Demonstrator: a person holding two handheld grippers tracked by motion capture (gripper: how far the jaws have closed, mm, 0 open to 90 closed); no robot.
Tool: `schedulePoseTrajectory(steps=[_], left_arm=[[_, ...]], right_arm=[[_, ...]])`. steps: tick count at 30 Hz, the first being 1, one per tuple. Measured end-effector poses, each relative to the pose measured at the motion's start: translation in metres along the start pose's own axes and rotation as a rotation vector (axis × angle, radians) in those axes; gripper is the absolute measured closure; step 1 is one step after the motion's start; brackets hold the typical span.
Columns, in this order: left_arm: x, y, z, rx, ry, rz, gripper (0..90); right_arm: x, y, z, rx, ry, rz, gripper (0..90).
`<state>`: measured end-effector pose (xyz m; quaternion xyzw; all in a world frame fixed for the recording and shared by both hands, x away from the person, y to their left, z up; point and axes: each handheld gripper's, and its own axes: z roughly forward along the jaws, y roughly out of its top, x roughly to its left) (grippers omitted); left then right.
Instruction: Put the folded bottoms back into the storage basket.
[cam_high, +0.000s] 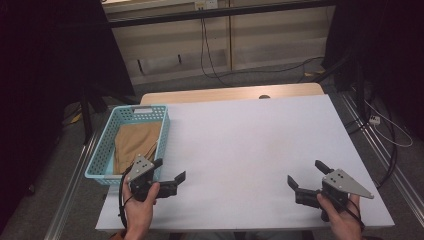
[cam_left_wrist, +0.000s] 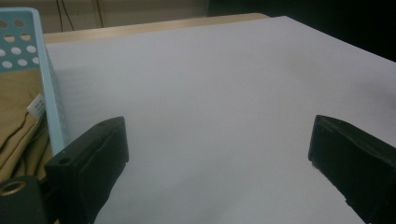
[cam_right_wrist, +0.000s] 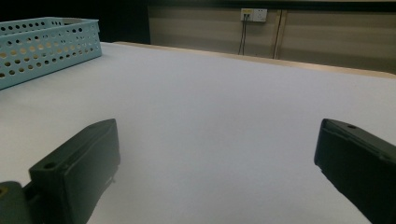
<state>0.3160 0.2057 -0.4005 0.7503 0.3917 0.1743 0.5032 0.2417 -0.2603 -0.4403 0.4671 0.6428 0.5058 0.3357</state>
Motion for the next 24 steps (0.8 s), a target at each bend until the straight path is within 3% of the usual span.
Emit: schedulePoseTrajectory(steps=[6,12,17,19,24], left_arm=[[-0.002,-0.009,0.007,0.026,-0.031,0.087,5.2],[-0.004,-0.013,0.011,0.050,-0.031,0.067,5.1],[-0.005,-0.014,0.013,0.054,-0.048,0.073,5.2],[-0.005,-0.014,0.012,0.059,-0.021,0.070,5.3],[-0.003,-0.013,0.012,0.058,0.000,0.059,5.3]], right_arm=[[0.001,0.000,0.000,-0.001,0.005,-0.002,0.1],[0.000,0.000,0.000,0.000,0.011,-0.002,0.1],[0.000,0.000,0.001,0.007,0.009,-0.006,0.0],[0.000,0.000,0.002,0.007,0.012,-0.009,0.0],[0.002,0.000,0.003,0.010,0.024,-0.017,0.2]])
